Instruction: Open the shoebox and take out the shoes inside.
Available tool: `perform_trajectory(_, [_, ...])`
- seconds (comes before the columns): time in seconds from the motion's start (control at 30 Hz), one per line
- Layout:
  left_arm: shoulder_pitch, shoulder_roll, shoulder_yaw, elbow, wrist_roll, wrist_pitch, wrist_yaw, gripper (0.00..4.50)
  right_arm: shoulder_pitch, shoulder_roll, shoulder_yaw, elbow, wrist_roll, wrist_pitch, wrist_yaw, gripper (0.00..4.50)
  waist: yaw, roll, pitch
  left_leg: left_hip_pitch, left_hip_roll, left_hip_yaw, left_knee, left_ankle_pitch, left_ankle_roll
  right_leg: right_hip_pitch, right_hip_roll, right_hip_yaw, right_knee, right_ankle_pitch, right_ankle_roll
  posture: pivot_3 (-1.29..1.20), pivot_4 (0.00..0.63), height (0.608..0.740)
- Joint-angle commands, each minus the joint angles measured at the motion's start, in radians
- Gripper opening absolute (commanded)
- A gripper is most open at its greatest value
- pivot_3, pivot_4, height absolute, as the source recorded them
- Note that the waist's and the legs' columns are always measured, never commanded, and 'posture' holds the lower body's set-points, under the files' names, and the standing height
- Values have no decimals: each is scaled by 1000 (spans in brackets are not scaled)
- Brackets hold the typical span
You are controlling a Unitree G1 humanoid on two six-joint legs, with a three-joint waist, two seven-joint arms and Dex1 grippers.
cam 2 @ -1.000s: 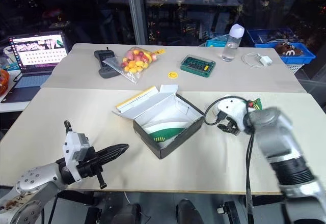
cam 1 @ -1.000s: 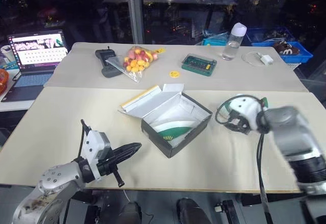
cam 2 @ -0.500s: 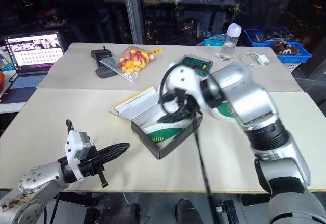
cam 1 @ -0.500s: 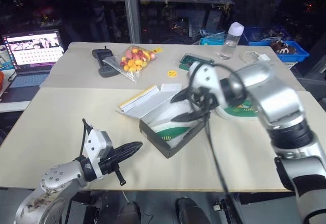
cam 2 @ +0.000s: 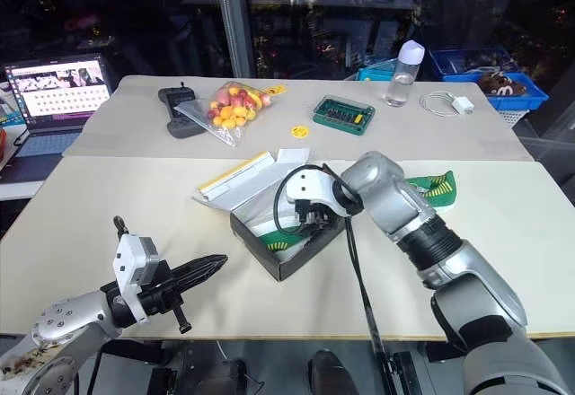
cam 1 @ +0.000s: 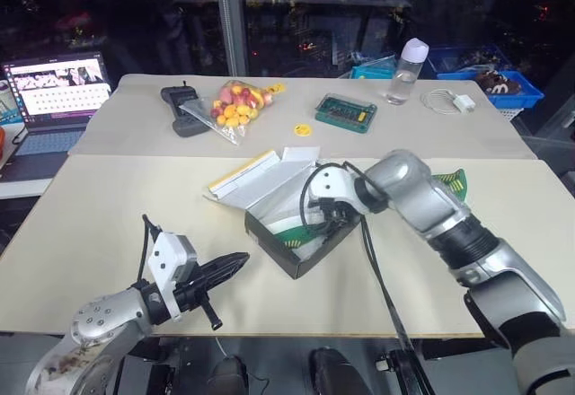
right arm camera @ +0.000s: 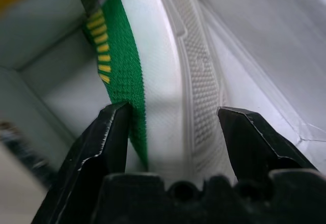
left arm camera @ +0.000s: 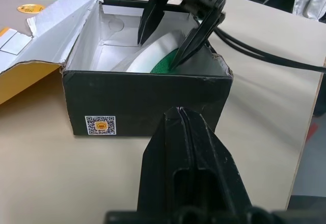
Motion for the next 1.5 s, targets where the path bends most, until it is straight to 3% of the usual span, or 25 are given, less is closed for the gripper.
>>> perform_trajectory(0.03, [3,3,15,-35,-14,-1,5,0,-9,24,-14,19,-38,-14,-40,3260,0,0,0,0,0,0,0,0,0,0,0,0,0,0,0,0,150,712])
perform_trajectory(0.13, [2,2,15,-35,-14,-2,6,0,-11,37,-29,25,-49,-14,-50,3260,0,0,0,0,0,0,0,0,0,1,0,0,0,0,0,0,150,712])
perform_trajectory(0.2, [3,3,13,-33,-12,-4,5,0,-18,39,-46,23,-56,-12,-66,2865,-1,0,0,1,0,0,0,0,0,1,0,0,0,0,0,0,150,712])
perform_trajectory(0.43, [-7,0,5,-28,-10,-5,5,0,-23,24,-66,-3,-68,-11,-68,813,0,0,0,1,0,0,0,0,0,1,0,0,0,0,0,0,150,712])
perform_trajectory(0.63, [-14,2,0,-24,-7,-2,6,0,-20,33,-137,-31,-42,-44,-103,813,2,0,0,0,0,0,0,0,0,1,0,0,0,0,0,0,150,712])
perform_trajectory(0.83, [-17,6,2,-22,-7,4,6,0,-11,-23,-251,-146,71,-138,-27,813,3,0,0,-1,0,0,0,0,0,0,0,0,0,0,0,0,150,712])
perform_trajectory(1.1, [-9,6,5,-30,-5,9,4,0,-23,-52,-338,-171,133,-99,-50,813,1,0,0,0,0,0,0,0,0,1,0,0,0,0,0,0,150,712])
perform_trajectory(1.3, [-1,4,4,-33,-2,10,9,0,-13,-254,-556,-213,268,95,-3,813,29,0,1,-2,-1,0,0,0,0,0,-1,-1,-1,0,0,0,150,712])
perform_trajectory(1.5, [-7,0,-17,-20,4,5,3,0,13,-442,-596,-105,283,313,-8,813,20,0,1,-1,-1,1,0,0,0,0,-1,0,-2,-1,0,0,150,712])
